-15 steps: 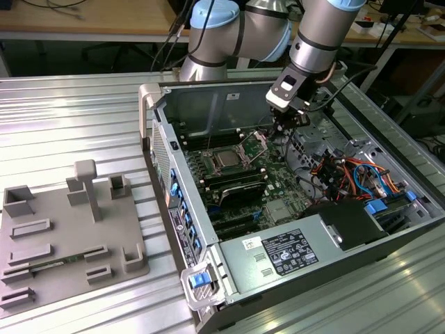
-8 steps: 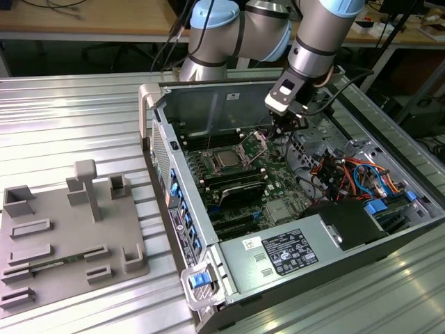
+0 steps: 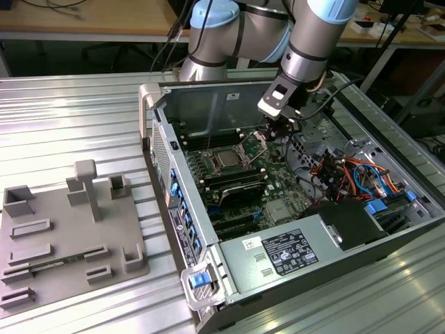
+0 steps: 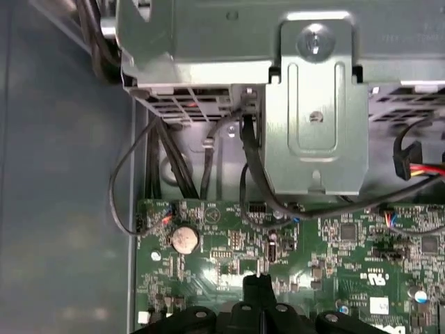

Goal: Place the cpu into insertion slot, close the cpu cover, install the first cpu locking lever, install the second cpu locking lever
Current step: 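Close the cpu cover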

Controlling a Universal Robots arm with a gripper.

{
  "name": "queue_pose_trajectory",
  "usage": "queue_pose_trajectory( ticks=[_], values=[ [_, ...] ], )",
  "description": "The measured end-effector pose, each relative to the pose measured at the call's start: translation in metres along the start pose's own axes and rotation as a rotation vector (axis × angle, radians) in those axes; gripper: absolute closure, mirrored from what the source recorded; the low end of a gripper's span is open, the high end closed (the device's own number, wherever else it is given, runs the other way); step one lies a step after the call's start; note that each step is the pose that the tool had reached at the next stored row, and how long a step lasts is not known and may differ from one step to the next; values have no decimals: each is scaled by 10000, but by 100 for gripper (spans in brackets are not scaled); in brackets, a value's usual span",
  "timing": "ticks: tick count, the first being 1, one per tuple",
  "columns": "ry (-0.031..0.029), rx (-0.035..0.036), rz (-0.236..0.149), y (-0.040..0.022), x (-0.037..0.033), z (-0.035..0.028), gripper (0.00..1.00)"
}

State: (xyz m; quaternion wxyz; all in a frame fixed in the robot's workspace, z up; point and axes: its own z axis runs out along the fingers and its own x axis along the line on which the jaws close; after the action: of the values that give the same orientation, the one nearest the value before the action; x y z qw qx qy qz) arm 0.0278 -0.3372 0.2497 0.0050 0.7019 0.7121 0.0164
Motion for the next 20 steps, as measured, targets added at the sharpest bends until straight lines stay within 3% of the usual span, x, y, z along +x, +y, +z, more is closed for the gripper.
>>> queue_pose_trajectory(
  ticks=[12,15,20],
  values=[
    [3,14,-1,-208,31,2,89],
    [2,15,-1,-300,46,7,89],
    [2,14,0,-388,59,13,89]
  ],
)
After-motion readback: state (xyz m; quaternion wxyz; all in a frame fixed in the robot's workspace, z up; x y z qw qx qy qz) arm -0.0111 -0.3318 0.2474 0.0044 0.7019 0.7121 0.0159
